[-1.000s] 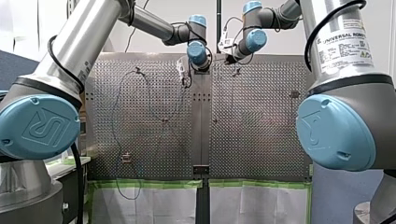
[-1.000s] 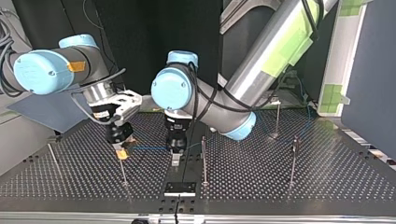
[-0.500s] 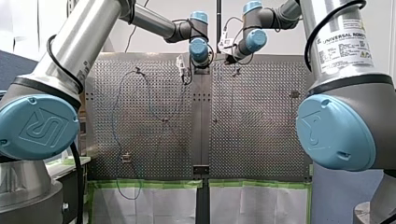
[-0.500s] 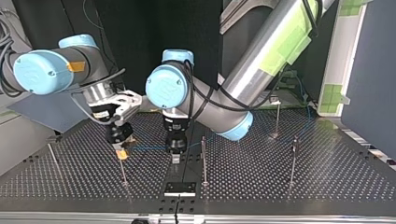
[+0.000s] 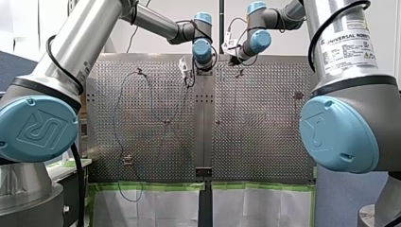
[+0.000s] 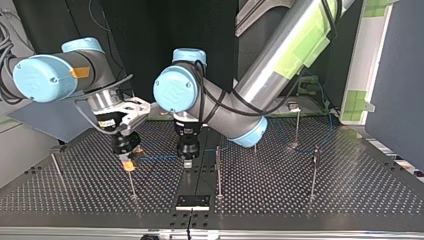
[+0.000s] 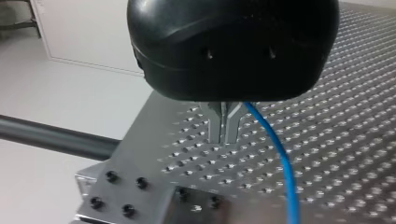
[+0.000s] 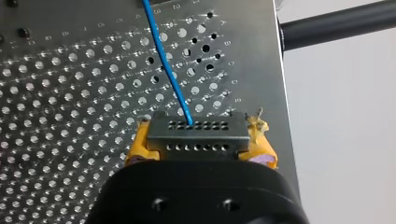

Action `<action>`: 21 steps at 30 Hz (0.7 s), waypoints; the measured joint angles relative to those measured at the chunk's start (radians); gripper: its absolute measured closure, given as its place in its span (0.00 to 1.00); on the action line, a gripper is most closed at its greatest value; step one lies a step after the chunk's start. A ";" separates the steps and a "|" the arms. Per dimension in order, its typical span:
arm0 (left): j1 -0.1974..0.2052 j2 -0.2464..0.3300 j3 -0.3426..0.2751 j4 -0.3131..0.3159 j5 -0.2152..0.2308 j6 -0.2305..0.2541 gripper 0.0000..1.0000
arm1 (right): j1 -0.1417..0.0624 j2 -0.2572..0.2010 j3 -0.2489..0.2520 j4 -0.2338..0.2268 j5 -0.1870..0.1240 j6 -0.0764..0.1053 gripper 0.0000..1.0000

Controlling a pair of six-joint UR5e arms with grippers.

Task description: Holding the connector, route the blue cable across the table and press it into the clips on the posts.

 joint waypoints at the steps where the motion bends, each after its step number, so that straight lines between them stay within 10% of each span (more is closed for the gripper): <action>1: -0.002 0.000 -0.007 -0.002 0.000 -0.001 1.00 | 0.001 0.000 0.002 0.000 0.000 0.000 1.00; 21: -0.029 0.110 -0.176 0.097 -0.055 -0.042 1.00 | 0.007 -0.007 0.085 -0.002 0.001 -0.001 1.00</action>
